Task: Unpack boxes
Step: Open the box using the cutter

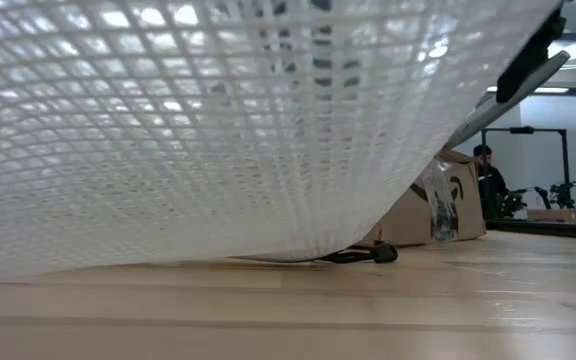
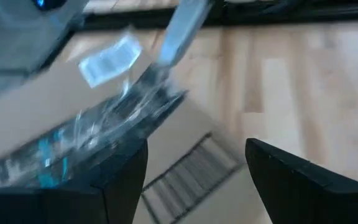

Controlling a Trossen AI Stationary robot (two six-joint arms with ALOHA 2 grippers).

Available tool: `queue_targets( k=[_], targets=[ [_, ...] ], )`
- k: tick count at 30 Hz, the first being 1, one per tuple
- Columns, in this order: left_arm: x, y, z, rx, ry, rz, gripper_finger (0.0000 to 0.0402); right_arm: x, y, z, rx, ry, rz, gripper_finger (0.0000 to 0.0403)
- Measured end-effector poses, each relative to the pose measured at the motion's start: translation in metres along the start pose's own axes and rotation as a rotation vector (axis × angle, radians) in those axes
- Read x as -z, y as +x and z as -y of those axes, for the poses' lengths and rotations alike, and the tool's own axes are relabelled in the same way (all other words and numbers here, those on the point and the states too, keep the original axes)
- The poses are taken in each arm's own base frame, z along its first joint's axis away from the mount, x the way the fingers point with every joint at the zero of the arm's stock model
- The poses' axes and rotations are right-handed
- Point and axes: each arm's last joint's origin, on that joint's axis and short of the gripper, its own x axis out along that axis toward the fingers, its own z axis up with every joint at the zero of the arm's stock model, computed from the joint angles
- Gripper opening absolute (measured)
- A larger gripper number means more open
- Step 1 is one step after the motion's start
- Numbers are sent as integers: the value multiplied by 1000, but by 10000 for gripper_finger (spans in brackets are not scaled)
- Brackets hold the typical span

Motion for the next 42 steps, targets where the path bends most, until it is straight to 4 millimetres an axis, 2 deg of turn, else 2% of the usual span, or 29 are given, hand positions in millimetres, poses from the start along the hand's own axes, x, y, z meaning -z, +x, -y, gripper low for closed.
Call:
queue_targets(
  k=[5,10,13,18,21,30,38,42],
  targets=[
    [15,23,2,43,-51,-55,256,0,0,0,3,-5,-3,109],
    [20,22,6,47,-53,-107,256,7,0,7,94,5,-44,109],
    [22,21,6,56,-56,-136,256,13,-7,17,167,41,-35,109],
    [23,21,7,59,-54,-133,256,16,-18,21,118,117,56,109],
    [21,21,8,61,-56,-117,256,15,-22,19,63,146,109,109],
    [20,23,4,59,-68,-103,256,22,-26,-7,-55,139,175,109],
    [20,23,4,56,-66,-104,256,35,-31,-14,2,104,268,109],
    [20,23,4,56,-66,-103,256,43,-24,-17,23,110,292,109]
  ],
)
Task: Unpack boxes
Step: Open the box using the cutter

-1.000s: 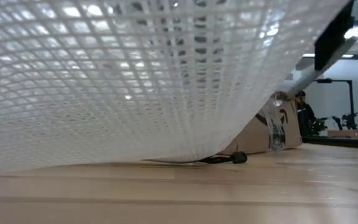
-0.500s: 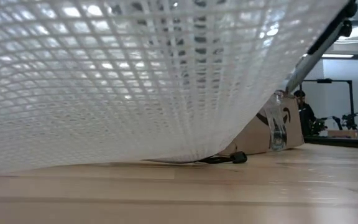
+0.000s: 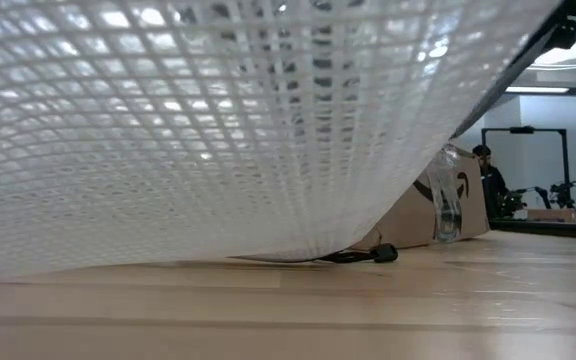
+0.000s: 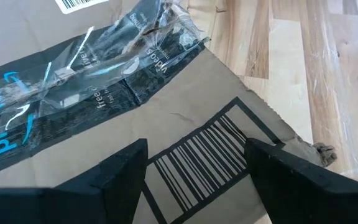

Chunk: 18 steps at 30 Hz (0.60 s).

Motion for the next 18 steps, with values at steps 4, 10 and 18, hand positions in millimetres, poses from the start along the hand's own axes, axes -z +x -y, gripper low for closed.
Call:
queue_targets(
  k=[4,10,18],
  targets=[
    [0,0,0,-1,0,0,256,12,10,-3,2,12,-1,109],
    [1,0,0,-2,8,-4,256,14,16,-8,-20,21,41,109],
    [-2,-10,1,5,61,-12,256,12,14,-14,-95,-2,14,109]
  ],
)
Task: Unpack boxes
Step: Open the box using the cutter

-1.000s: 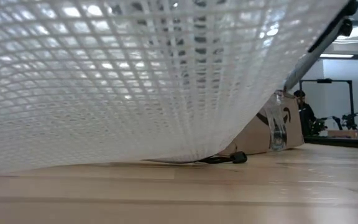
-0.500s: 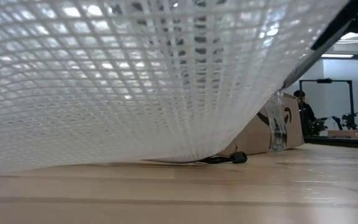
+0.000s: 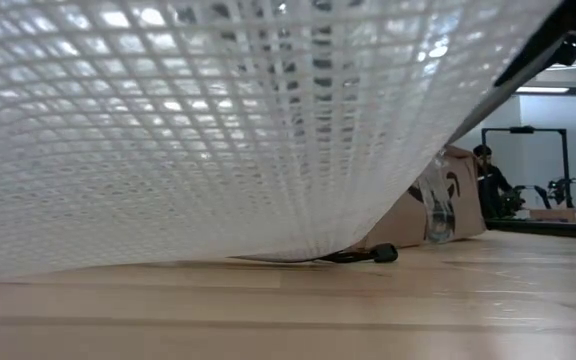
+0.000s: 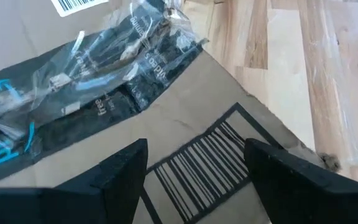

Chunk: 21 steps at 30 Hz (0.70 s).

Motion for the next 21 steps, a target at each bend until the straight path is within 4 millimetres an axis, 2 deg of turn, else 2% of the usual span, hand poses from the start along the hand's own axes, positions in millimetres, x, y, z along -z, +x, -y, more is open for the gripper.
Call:
queue_targets(
  k=[6,9,12,14,17,21],
  targets=[
    [-14,-48,16,39,148,-91,255,-4,0,0,-35,-1,-17,108],
    [-6,-59,35,75,211,-144,255,-7,2,1,-40,-2,-21,108],
    [4,-63,54,101,260,-162,255,-9,3,1,-42,2,-15,108],
    [8,-61,61,51,271,-145,255,-10,4,1,-44,-3,-11,108],
    [12,-53,63,-76,295,-122,255,-12,5,0,-51,4,-1,108],
    [6,-39,58,-95,280,-70,255,-13,6,-1,-57,8,4,108]
  ],
)
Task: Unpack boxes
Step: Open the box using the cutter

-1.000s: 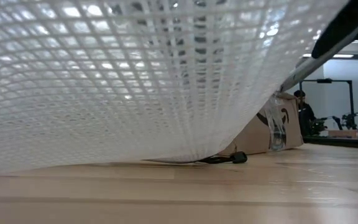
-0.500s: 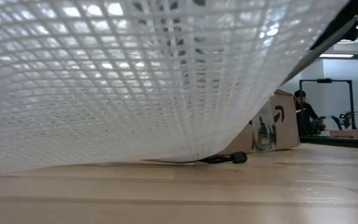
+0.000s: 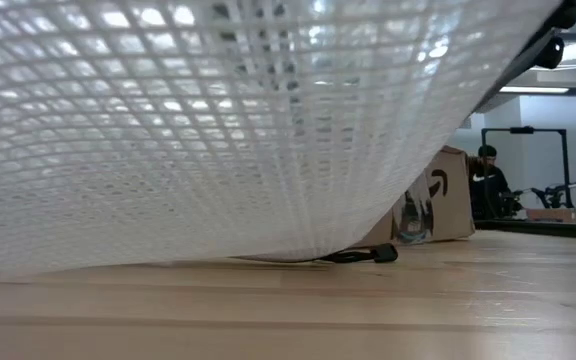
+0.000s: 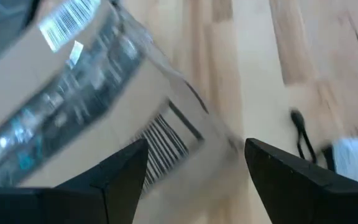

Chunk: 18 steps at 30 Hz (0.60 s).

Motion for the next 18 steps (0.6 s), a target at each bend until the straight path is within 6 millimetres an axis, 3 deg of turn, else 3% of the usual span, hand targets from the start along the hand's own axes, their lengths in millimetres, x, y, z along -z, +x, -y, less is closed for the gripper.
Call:
queue_targets(
  k=[3,18],
  targets=[
    [7,15,3,7,11,-42,255,0,2,-1,1,1,2,108],
    [2,29,-14,-6,-46,-13,256,-6,31,-31,-76,13,22,108]
  ],
)
